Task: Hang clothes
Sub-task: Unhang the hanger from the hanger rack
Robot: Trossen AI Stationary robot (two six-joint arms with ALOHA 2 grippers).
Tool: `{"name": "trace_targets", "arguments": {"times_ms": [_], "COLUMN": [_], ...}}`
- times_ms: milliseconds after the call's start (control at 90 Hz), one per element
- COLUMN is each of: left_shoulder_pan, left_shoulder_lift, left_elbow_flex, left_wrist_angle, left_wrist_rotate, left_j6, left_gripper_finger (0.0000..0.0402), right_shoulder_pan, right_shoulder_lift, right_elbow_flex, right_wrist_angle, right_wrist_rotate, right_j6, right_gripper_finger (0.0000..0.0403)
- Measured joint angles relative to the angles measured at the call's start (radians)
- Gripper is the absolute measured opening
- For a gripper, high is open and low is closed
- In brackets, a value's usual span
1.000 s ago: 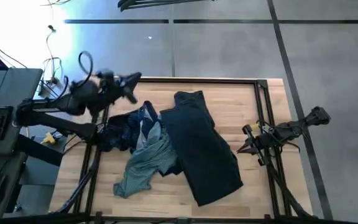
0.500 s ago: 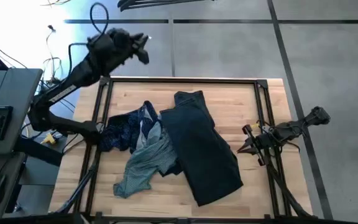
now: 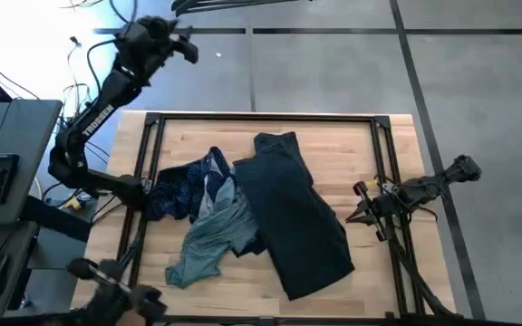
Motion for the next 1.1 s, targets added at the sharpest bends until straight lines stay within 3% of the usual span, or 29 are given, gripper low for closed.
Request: {"name": "trace_targets", "arguments": {"times_ms": [178,389,611,822,1100], "left_shoulder_pan": [0.068,0.09,0.126,0.164,0.178], "left_shoulder_lift": [0.042,0.119,0.199,0.248,0.256], "left_elbow_flex": [0.0,-0.001,-0.001,0.0,-0.001], "left_wrist_angle": [0.042,0.053,0.131,0.274,0.294], "left_wrist_rotate": [0.036,-0.063,-0.065,0.098,0.343], "left_j6": [-0.039,-0.051,-0.071,-0.103,-0.122], "left_gripper_finger": [0.0211,0.0216,0.0217,0.0217,0.0216], "right_shoulder_pan": [0.0,0.0,0.0,0.0,0.0], "right_shoulder_lift": [0.0,0.0,0.0,0.0,0.0], "right_elbow_flex": [0.0,0.0,0.0,0.0,0.0], "right_wrist_angle": [0.0,0.0,0.0,0.0,0.0], "right_wrist_rotate": [0.0,0.0,0.0,0.0,0.0], "right_j6": [0.0,-0.001,0.0,-0.001,0.0], "right_gripper_finger": [0.0,0.0,0.0,0.0,0.0]}}
